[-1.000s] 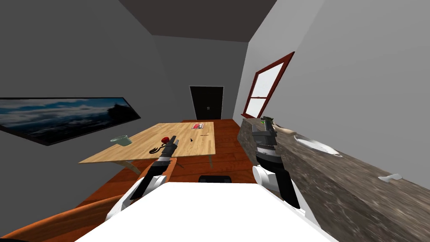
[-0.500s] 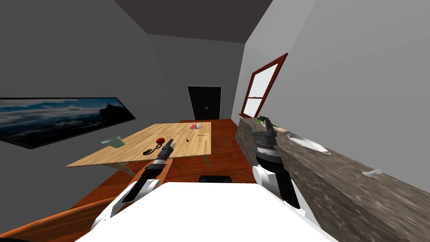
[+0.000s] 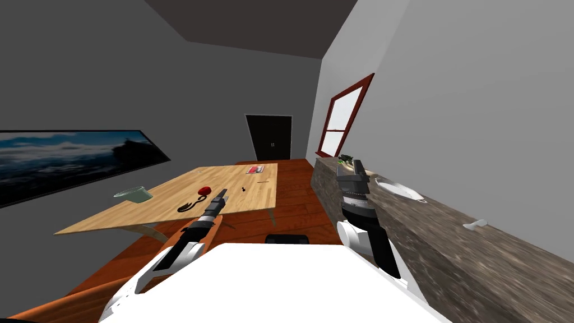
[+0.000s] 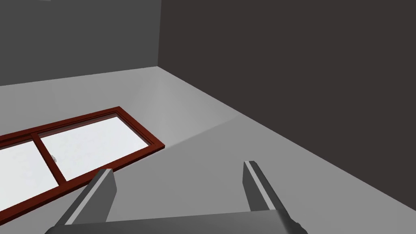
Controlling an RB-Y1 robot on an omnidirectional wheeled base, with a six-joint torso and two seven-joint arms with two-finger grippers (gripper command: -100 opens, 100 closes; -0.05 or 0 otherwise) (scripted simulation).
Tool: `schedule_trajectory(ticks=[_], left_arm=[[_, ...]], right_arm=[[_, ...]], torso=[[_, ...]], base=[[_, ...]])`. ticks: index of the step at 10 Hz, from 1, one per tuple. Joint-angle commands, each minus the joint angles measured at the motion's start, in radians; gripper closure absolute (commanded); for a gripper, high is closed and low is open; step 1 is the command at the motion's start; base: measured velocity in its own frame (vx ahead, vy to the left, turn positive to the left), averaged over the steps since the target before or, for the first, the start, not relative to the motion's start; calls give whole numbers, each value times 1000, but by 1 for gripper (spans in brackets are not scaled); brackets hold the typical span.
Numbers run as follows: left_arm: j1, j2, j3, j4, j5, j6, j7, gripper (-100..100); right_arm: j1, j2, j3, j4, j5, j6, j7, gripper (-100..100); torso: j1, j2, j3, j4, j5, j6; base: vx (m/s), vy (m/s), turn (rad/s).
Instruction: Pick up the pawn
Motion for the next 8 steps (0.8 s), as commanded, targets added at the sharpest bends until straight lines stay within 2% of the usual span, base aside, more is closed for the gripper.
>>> schedule_trajectory(ticks=[1, 2, 3, 4, 5, 7, 8], left_arm=[[5, 12, 0, 42, 10, -1, -1, -100], [6, 42, 4, 75, 34, 8, 1, -100], [6, 42, 4, 97, 34, 8, 1, -100], [8, 70, 6, 135, 59, 17, 2, -100], [8, 70, 6, 153, 59, 17, 2, -100], [12, 121, 7, 233, 111, 38, 2, -100], [12, 121, 7, 265, 111, 38, 2, -100]], right_arm=[[0, 0, 0, 0, 0, 0, 0, 0], [0, 0, 0, 0, 0, 0, 0, 0], [0, 0, 0, 0, 0, 0, 0, 0], [0, 0, 0, 0, 0, 0, 0, 0], [0, 0, 0, 0, 0, 0, 0, 0], [0, 0, 0, 0, 0, 0, 0, 0], [0, 0, 0, 0, 0, 0, 0, 0]], torso=[[0, 0, 0, 0, 0, 0], [1, 1, 1, 0, 0, 0], [2, 0, 0, 0, 0, 0], [4, 0, 0, 0, 1, 0], [2, 0, 0, 0, 0, 0], [3, -1, -1, 0, 0, 0], [0, -2, -1, 0, 0, 0]], base=[[14, -118, -37], [32, -100, -101], [32, -76, -44], [36, -104, -93], [35, -93, -48], [65, -114, -145], [64, -104, -49]])
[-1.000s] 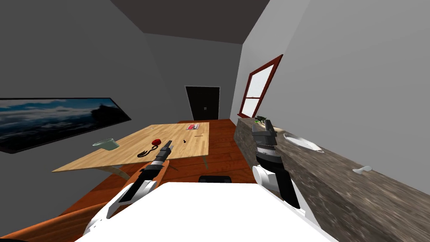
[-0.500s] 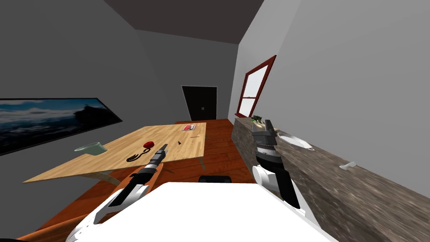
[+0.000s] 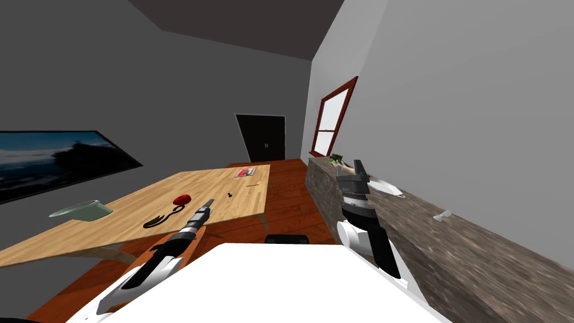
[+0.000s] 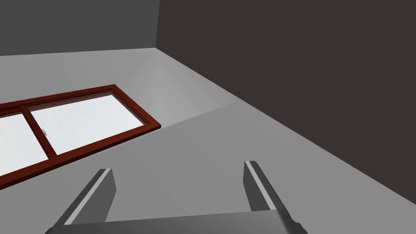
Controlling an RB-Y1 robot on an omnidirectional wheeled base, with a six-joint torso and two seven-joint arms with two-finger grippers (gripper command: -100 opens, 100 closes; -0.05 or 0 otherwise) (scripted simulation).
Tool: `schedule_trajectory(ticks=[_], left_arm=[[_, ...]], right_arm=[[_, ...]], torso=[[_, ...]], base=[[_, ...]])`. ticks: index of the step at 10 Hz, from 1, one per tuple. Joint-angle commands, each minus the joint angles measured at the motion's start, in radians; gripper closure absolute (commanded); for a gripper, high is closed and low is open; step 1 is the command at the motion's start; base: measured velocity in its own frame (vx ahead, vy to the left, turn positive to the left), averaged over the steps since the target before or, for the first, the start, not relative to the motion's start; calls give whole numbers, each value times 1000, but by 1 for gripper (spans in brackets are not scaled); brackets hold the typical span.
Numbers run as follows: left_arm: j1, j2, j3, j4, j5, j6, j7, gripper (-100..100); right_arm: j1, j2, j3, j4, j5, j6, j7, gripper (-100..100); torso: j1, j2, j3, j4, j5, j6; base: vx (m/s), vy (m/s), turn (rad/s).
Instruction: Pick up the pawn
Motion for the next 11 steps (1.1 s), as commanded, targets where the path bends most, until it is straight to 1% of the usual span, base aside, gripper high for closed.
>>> schedule_trajectory(ticks=[1, 2, 3, 4, 5, 6, 7, 8, 9, 10, 11], left_arm=[[5, 24, 2, 50, 32, 23, -3, -100], [5, 24, 2, 65, 32, 23, -3, -100], [8, 44, 0, 108, 59, 35, -4, -100], [8, 44, 0, 119, 59, 35, -4, -100], [10, 62, -3, 148, 86, 48, -6, -100], [10, 62, -3, 171, 86, 48, -6, -100], [10, 62, -3, 171, 86, 48, -6, -100], [13, 78, -7, 209, 114, 62, -8, -100], [15, 91, -11, 247, 141, 76, -11, -100], [18, 103, -16, 296, 168, 90, -14, -100], [18, 103, -16, 318, 168, 90, -14, -100]], right_arm=[[0, 0, 0, 0, 0, 0, 0, 0], [0, 0, 0, 0, 0, 0, 0, 0], [0, 0, 0, 0, 0, 0, 0, 0], [0, 0, 0, 0, 0, 0, 0, 0], [0, 0, 0, 0, 0, 0, 0, 0], [0, 0, 0, 0, 0, 0, 0, 0], [0, 0, 0, 0, 0, 0, 0, 0], [0, 0, 0, 0, 0, 0, 0, 0], [0, 0, 0, 0, 0, 0, 0, 0], [0, 0, 0, 0, 0, 0, 0, 0], [0, 0, 0, 0, 0, 0, 0, 0]], torso=[[0, 0, 0, 0, 0, 0], [0, -1, -1, 0, 0, 0], [1, 0, 0, 0, 0, 0], [2, 0, 0, 0, 1, 1], [3, 0, 0, 0, 1, 0], [3, 0, 0, 0, 1, 1], [3, 0, 0, 0, 1, 0], [5, 2, 1, 1, 1, 0], [5, 1, 1, 0, 1, 1], [4, -1, -1, 0, 1, 1], [3, -4, -2, -1, 1, 1]], base=[[89, -111, -87], [61, -79, -65], [72, -73, -151], [63, -49, -59], [74, -60, -128], [62, -52, -58], [22, -21, 19], [51, -28, -164], [106, -54, -207], [153, -71, -206], [127, -37, -50]])
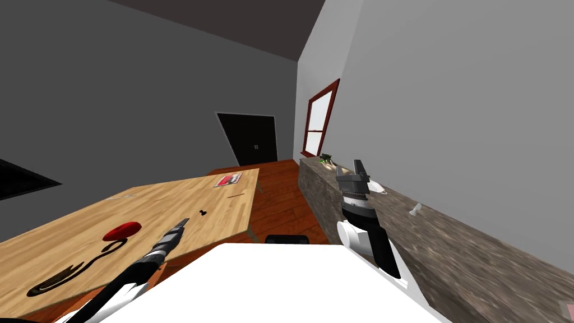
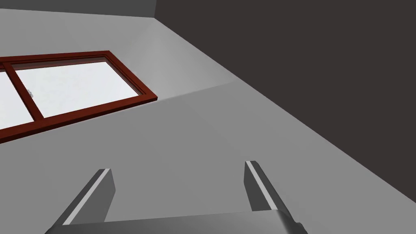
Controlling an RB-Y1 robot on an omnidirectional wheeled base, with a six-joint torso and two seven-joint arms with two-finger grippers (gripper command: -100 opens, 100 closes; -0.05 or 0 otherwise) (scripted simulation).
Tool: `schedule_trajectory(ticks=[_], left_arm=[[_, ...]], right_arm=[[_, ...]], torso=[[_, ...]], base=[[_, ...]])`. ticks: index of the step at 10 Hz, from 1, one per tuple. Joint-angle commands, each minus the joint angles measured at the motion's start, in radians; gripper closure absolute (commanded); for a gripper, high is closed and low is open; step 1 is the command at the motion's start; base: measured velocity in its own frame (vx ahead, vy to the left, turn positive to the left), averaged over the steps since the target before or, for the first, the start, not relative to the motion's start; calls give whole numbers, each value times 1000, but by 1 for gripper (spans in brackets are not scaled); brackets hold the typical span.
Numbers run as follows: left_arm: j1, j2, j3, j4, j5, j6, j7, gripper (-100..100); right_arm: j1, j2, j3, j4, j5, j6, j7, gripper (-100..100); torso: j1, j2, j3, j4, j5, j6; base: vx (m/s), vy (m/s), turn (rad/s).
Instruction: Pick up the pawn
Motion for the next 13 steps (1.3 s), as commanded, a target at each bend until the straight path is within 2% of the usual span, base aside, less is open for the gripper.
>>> schedule_trajectory(ticks=[1, 3, 4, 5, 6, 8, 11, 13], left_arm=[[24, 20, -5, 50, 35, 11, 3, -100], [30, 34, -19, 131, 87, 41, -4, -100], [30, 34, -19, 136, 87, 41, -4, -100], [34, 39, -27, 174, 112, 55, -9, -100], [34, 39, -27, 174, 112, 55, -9, -100], [41, 43, -43, 241, 159, 84, -17, -100], [44, 43, -51, 271, 181, 97, -22, -100], [50, 40, -67, 324, 221, 123, -30, -100]], right_arm=[[0, 0, 0, 0, 0, 0, 0, 0], [0, 0, 0, 0, 0, 0, 0, 0], [0, 0, 0, 0, 0, 0, 0, 0], [0, 0, 0, 0, 0, 0, 0, 0], [0, 0, 0, 0, 0, 0, 0, 0], [0, 0, 0, 0, 0, 0, 0, 0], [0, 0, 0, 0, 0, 0, 0, 0], [0, 0, 0, 0, 0, 0, 0, 0]], torso=[[0, 0, 0, 0, 0, 0], [4, -1, 0, 0, 1, 1], [5, -3, -1, 0, 1, 1], [3, 0, 0, 0, 1, 0], [2, 2, 1, 0, 0, 0], [3, 3, 2, 1, 1, 1], [6, 2, 1, 1, 1, 0], [4, 4, 2, 1, 1, 0]], base=[[129, -13, -122], [166, 29, -216], [114, 13, -58], [88, -10, -88], [65, 0, -73], [101, 26, -183], [90, 51, -78], [88, 31, -141]])
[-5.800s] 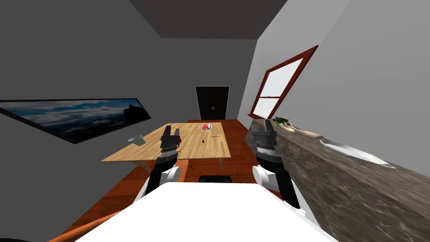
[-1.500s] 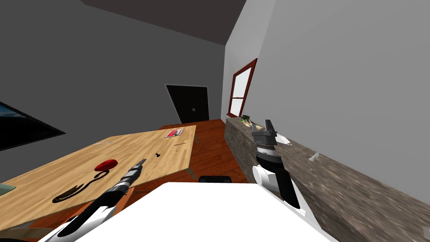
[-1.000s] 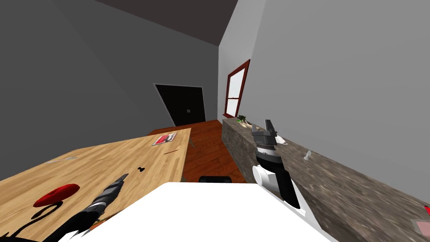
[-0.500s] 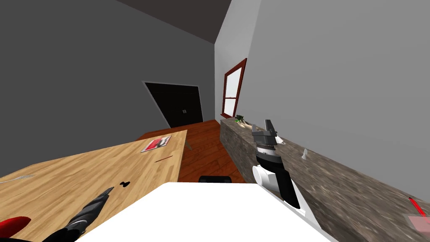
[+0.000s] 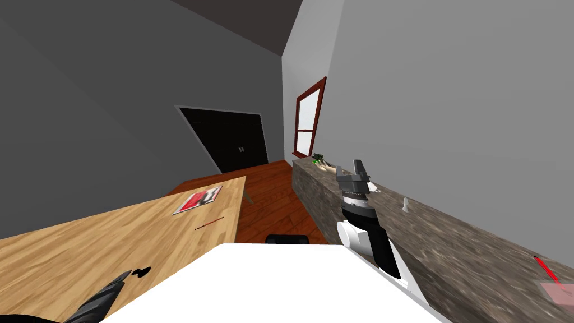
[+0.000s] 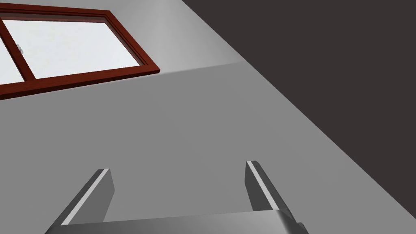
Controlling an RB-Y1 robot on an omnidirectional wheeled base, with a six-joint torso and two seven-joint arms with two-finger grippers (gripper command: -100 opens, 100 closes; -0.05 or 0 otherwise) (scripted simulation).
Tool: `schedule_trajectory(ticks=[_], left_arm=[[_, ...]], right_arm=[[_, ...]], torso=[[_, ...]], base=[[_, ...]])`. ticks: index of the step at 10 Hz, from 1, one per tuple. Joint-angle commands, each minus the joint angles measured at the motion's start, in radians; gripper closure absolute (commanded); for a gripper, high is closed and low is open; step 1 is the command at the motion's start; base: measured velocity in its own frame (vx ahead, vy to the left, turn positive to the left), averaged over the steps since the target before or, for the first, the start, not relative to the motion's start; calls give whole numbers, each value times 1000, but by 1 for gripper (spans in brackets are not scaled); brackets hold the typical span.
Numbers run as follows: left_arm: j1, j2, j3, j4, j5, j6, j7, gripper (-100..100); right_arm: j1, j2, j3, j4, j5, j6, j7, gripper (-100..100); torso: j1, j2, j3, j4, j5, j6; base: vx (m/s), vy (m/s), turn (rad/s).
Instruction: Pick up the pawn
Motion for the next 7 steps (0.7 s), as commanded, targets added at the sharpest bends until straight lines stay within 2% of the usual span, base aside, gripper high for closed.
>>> schedule_trajectory(ticks=[1, 2, 3, 6, 7], left_arm=[[-18, 13, -40, 50, 8, -12, 26, -100], [-18, 13, -40, 58, 8, -12, 26, -100], [-16, 11, -47, 81, 26, -1, 22, -100], [-8, 1, -70, 139, 76, 31, 10, -100], [-8, 1, -70, 139, 76, 31, 10, -100]], right_arm=[[0, 0, 0, 0, 0, 0, 0, 0], [0, 0, 0, 0, 0, 0, 0, 0], [0, 0, 0, 0, 0, 0, 0, 0], [0, 0, 0, 0, 0, 0, 0, 0], [0, 0, 0, 0, 0, 0, 0, 0]], torso=[[0, 0, 0, 0, 0, 0], [0, 0, 0, 0, 0, 0], [0, 3, 2, 0, 0, -1], [2, 1, 0, 0, 1, 0], [4, -1, 0, 0, 1, 0]], base=[[86, 39, -52], [28, 30, 16], [35, 34, -94], [94, 73, -152], [84, 82, -51]])
